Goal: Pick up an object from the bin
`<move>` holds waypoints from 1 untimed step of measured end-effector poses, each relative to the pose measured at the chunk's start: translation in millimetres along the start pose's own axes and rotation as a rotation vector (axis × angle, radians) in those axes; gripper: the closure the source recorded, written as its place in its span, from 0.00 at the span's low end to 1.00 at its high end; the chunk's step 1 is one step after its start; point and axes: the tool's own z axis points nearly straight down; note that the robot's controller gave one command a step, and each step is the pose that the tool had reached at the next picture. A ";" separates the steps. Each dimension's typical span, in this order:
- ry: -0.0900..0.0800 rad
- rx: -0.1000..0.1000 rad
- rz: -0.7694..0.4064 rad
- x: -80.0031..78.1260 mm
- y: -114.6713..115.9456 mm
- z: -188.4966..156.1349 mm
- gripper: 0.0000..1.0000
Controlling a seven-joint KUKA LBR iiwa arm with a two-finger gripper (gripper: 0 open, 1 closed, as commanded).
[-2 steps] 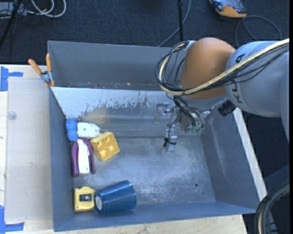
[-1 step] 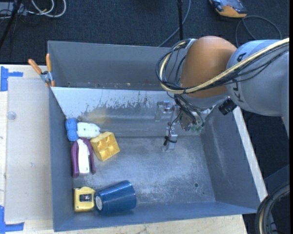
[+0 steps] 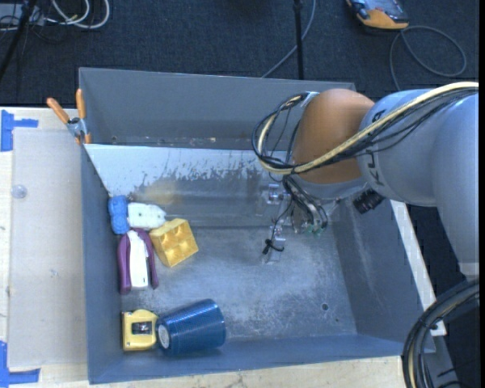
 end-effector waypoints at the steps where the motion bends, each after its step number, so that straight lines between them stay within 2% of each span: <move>1: 0.001 0.001 -0.022 6.9 65.4 23.1 0.00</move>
Offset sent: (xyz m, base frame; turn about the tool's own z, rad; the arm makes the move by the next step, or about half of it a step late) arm -0.0028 0.0318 -0.0042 0.0005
